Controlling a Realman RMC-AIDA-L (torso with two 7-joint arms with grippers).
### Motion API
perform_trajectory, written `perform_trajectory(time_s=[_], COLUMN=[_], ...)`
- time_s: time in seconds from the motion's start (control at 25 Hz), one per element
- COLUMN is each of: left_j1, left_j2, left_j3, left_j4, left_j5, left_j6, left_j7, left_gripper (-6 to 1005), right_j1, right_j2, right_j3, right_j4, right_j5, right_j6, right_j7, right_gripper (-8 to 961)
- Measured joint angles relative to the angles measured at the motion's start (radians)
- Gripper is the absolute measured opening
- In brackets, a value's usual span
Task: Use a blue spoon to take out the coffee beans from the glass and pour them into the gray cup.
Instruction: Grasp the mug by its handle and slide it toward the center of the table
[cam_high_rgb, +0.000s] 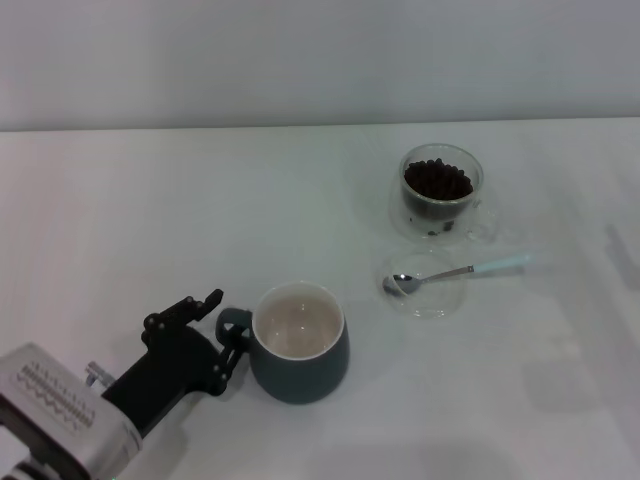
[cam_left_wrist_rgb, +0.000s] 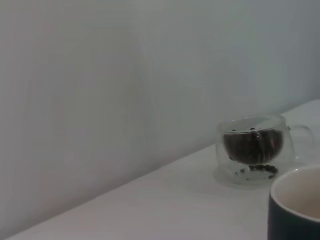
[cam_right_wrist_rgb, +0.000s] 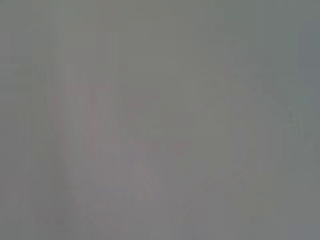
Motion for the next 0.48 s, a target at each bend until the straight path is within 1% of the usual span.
perform_trajectory(time_s=[0.16, 0.24, 0.4, 0.48], left_j1=[0.030, 0.039, 0.057, 0.083], left_j2=[0.001, 0.002, 0.004, 0.005], left_j3=[-0.005, -0.006, -0.007, -0.005], left_j4=[0.014, 0.014, 0.013, 0.013], left_j5=[-0.007, -0.010, -0.020, -0.020], left_j6=[0.012, 0.020, 0.028, 0.043], left_j7=[0.041, 0.038, 0.037, 0.036], left_gripper=[249, 483, 621, 690], right_j1=[-0.001, -0.001, -0.002, -0.002], right_j2=[0.000, 0.000, 0.000, 0.000], right_j3=[0.000, 0.000, -0.002, -0.004], right_j4=[0.005, 0.007, 0.010, 0.010], right_j5=[0.000, 0.000, -0.002, -0.009], right_j6=[-0.001, -0.002, -0.003, -0.006], right_j7=[0.000, 0.000, 0.001, 0.007], right_gripper=[749, 749, 747, 746])
